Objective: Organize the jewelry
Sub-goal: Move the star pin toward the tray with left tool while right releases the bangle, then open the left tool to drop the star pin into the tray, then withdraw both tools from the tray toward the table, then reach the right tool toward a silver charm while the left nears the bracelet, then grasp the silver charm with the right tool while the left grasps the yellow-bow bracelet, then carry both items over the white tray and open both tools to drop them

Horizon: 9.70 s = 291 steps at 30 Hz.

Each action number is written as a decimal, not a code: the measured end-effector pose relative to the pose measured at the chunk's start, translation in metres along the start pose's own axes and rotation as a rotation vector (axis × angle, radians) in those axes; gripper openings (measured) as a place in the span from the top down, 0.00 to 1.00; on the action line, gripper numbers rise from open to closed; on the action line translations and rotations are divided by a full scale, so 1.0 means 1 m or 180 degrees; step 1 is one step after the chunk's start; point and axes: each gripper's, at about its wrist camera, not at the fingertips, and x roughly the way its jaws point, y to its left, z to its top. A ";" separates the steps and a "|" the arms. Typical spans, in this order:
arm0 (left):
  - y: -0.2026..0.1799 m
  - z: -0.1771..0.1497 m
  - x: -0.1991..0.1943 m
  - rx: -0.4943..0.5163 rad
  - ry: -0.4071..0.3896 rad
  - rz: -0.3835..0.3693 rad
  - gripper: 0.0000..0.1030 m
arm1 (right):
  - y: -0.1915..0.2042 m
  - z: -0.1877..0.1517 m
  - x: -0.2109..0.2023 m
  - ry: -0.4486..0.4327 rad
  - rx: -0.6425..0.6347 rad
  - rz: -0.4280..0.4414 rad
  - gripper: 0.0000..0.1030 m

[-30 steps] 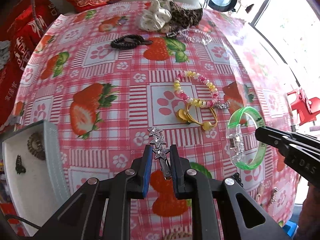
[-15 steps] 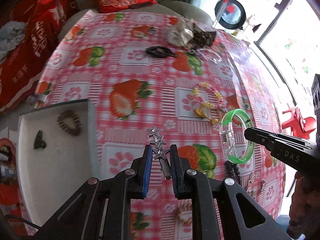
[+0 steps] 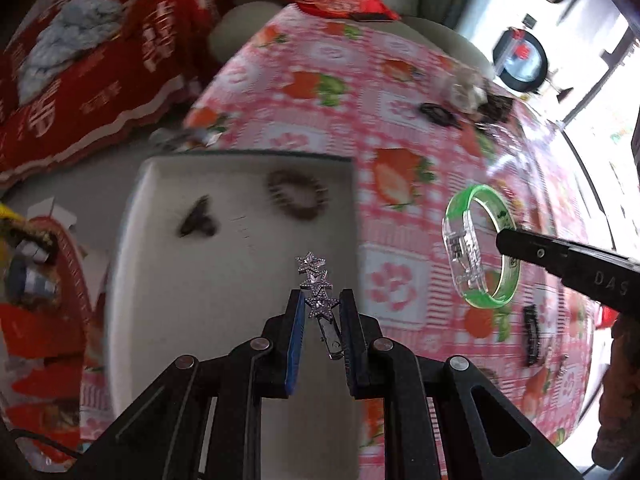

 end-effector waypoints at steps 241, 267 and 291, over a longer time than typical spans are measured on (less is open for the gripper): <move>0.082 -0.031 0.015 -0.0341 -0.0045 0.0271 0.81 | 0.095 -0.032 0.048 0.0396 -0.0317 0.0379 0.88; 0.094 -0.034 0.049 -0.0201 0.0094 0.0513 0.80 | 0.124 -0.028 0.125 0.0749 -0.0504 0.0153 0.87; 0.080 -0.027 0.031 -0.0011 0.0088 0.0500 0.80 | 0.121 -0.010 0.071 0.0391 -0.0400 0.0348 0.66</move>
